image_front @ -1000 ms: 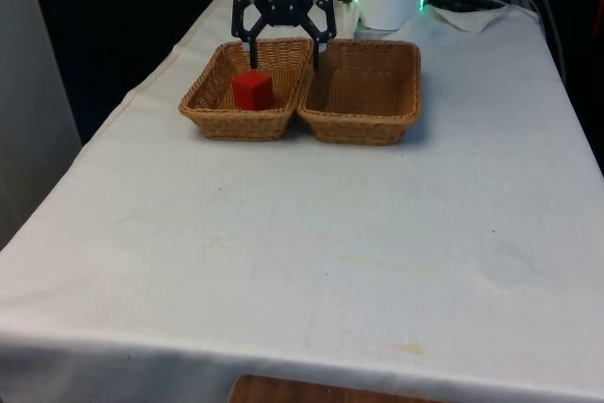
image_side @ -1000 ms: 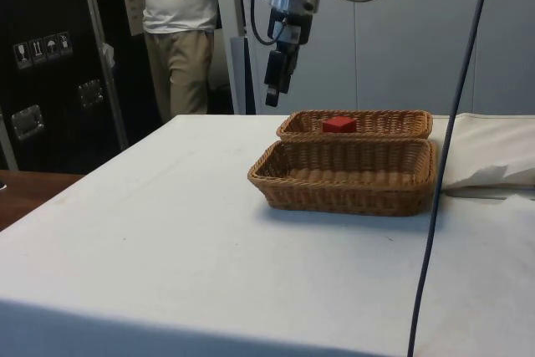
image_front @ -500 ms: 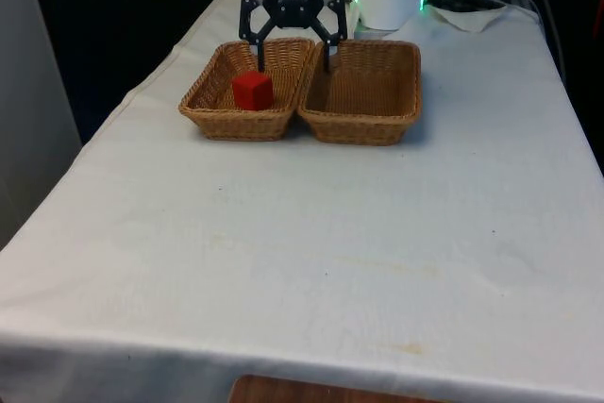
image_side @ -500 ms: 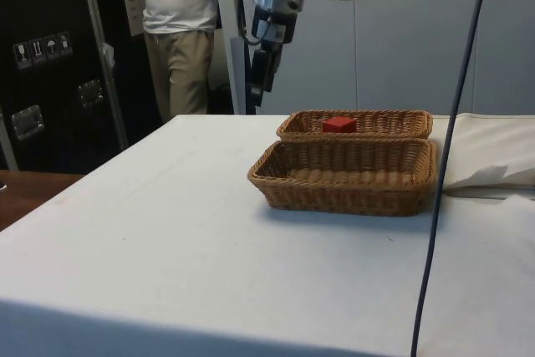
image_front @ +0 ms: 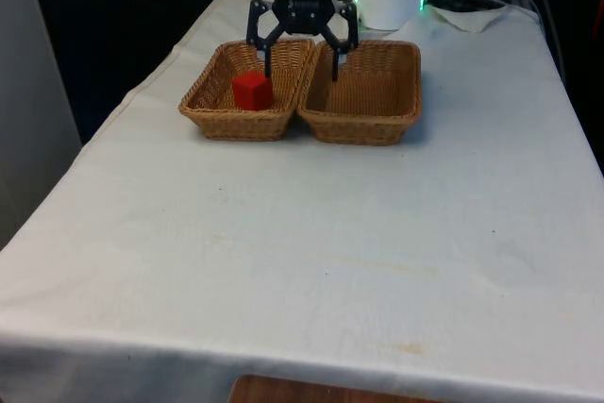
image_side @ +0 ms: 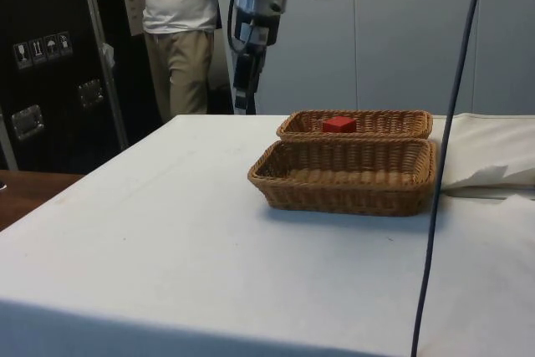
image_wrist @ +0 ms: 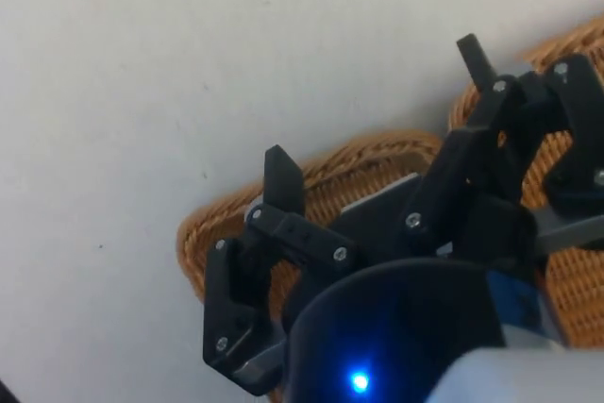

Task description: Pick up the red cube and place it into the right basket.

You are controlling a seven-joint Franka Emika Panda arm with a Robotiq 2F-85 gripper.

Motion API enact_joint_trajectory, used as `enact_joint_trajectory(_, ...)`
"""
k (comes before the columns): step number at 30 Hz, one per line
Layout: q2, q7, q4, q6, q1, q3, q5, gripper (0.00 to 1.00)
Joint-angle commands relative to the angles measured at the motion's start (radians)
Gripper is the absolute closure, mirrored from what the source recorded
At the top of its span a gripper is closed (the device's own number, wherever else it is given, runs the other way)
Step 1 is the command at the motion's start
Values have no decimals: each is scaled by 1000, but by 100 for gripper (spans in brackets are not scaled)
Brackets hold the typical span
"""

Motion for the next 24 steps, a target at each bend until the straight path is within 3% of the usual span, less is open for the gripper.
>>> enact_joint_trajectory(1, 21, 27, 13, -4, 10, -13, -29, 0)
enact_joint_trajectory(4, 38, 57, 31, -7, 13, -13, -68, 0)
enact_joint_trajectory(5, 22, 40, 23, -5, 3, 3, -49, 0)
enact_joint_trajectory(6, 42, 66, 35, -9, 13, -14, -79, 0)
enact_joint_trajectory(13, 68, 128, 69, -24, 16, -15, -164, 0)
enact_joint_trajectory(14, 51, 105, 57, -18, 4, 3, -136, 0)
enact_joint_trajectory(15, 72, 135, 73, -26, 16, -15, -174, 0)
enact_joint_trajectory(23, 93, 209, 107, -55, 21, -15, -275, 0)
enact_joint_trajectory(24, 78, 188, 98, -51, 8, 3, -252, 0)
